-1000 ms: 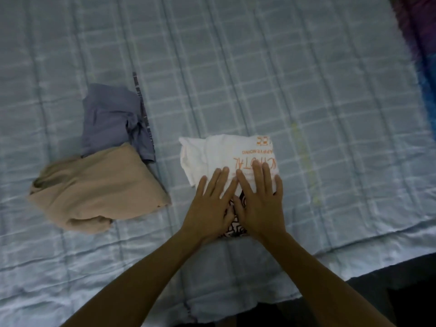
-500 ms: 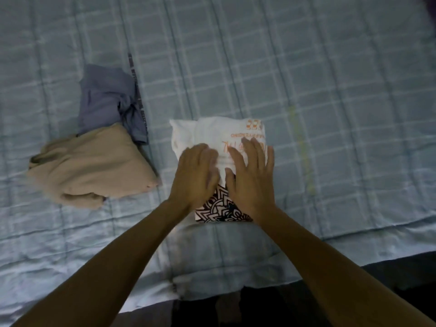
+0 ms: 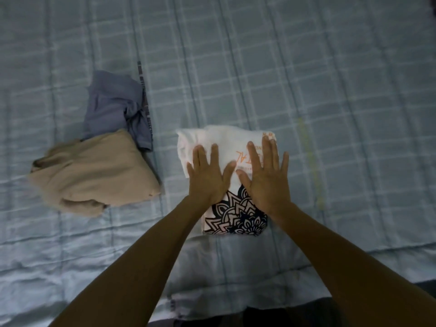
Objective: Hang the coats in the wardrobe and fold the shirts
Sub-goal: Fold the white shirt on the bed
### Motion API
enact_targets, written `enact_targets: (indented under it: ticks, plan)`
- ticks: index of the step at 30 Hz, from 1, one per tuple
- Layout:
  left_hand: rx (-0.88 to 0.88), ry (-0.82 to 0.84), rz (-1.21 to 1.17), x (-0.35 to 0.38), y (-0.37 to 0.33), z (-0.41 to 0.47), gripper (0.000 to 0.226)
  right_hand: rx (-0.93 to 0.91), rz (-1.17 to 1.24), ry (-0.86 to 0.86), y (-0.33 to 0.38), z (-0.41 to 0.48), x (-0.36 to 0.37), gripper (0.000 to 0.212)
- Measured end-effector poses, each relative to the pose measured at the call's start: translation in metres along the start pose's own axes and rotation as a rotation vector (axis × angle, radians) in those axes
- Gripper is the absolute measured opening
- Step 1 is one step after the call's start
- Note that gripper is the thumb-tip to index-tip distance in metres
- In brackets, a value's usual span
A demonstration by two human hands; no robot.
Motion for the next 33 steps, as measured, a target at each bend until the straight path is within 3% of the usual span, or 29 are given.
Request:
enact_targets:
  ticks: [2, 4, 6, 8, 11, 18, 26, 29, 33]
  plan:
    - [0.082, -0.107, 0.088, -0.018, -0.005, -0.016, 0.066, -0.047, 0.001, -0.032, 0.01, -0.007, -0.018, 0.065]
    - [0.299, -0.195, 0.123, -0.027, -0.011, -0.045, 0.062, -0.179, 0.063, -0.07, 0.028, -0.027, -0.032, 0.061]
    - [0.509, -0.154, 0.14, -0.017, -0.011, -0.081, 0.068, -0.311, 0.117, -0.009, 0.04, -0.055, -0.035, 0.072]
    - [0.602, -0.089, 0.209, 0.002, -0.004, -0.109, 0.083, -0.381, 0.101, 0.11, 0.043, -0.083, -0.026, 0.089]
    - [0.579, -0.088, 0.341, 0.03, 0.007, -0.122, 0.101, -0.431, -0.077, 0.246, 0.043, -0.109, 0.005, 0.104]
    - [0.461, -0.207, 0.374, 0.02, -0.008, -0.071, 0.106, -0.285, -0.249, 0.151, 0.036, -0.051, 0.01, 0.125]
    - [0.466, -0.21, 0.286, 0.031, -0.005, -0.061, 0.115, -0.327, -0.255, 0.053, 0.031, -0.045, 0.017, 0.098]
    - [0.477, -0.218, 0.303, 0.025, -0.004, -0.061, 0.105, -0.323, -0.213, 0.016, 0.035, -0.045, 0.007, 0.083]
    - [0.478, -0.258, 0.306, -0.01, -0.007, -0.069, 0.09, -0.284, -0.168, 0.03, 0.052, -0.044, -0.018, 0.09]
Point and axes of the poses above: each hand's wrist, its own z-axis towards the middle knuckle, its own x-axis out of the palm, y = z × x, the point moved 7 cm from there along z, towards the middle knuckle, and after that the axes turned 4 degrees about z, right-handed, at the moved point
